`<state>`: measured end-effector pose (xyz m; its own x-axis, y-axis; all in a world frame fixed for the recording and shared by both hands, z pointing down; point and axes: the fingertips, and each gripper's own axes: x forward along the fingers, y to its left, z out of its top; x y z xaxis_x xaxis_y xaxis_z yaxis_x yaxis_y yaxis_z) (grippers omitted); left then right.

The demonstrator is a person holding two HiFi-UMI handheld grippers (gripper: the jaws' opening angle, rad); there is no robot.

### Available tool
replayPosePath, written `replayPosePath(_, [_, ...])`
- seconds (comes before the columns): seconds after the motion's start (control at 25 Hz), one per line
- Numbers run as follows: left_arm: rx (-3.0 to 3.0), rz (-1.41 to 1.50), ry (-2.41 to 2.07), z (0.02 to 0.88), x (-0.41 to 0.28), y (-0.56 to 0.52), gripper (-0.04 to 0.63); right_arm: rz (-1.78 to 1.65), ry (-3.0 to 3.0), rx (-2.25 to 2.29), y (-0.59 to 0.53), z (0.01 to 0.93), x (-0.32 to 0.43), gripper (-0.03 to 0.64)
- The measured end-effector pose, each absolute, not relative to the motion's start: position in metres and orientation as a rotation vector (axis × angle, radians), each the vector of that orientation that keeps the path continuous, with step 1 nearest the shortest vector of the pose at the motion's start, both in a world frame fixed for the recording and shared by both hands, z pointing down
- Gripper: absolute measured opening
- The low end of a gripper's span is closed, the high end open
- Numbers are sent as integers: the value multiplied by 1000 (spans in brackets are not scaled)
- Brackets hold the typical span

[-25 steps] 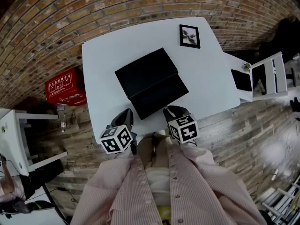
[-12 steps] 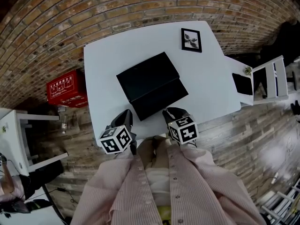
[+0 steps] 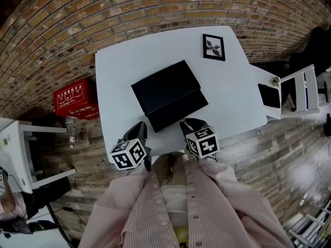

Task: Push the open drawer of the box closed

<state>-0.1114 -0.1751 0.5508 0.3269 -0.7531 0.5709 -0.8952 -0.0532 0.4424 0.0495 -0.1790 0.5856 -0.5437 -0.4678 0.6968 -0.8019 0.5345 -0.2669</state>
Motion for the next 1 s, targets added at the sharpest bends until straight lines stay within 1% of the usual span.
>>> replayPosePath(1.0, [1834,276,-1472,554,-116,-193,-5,786,-2234,1006,-211,585,33,77])
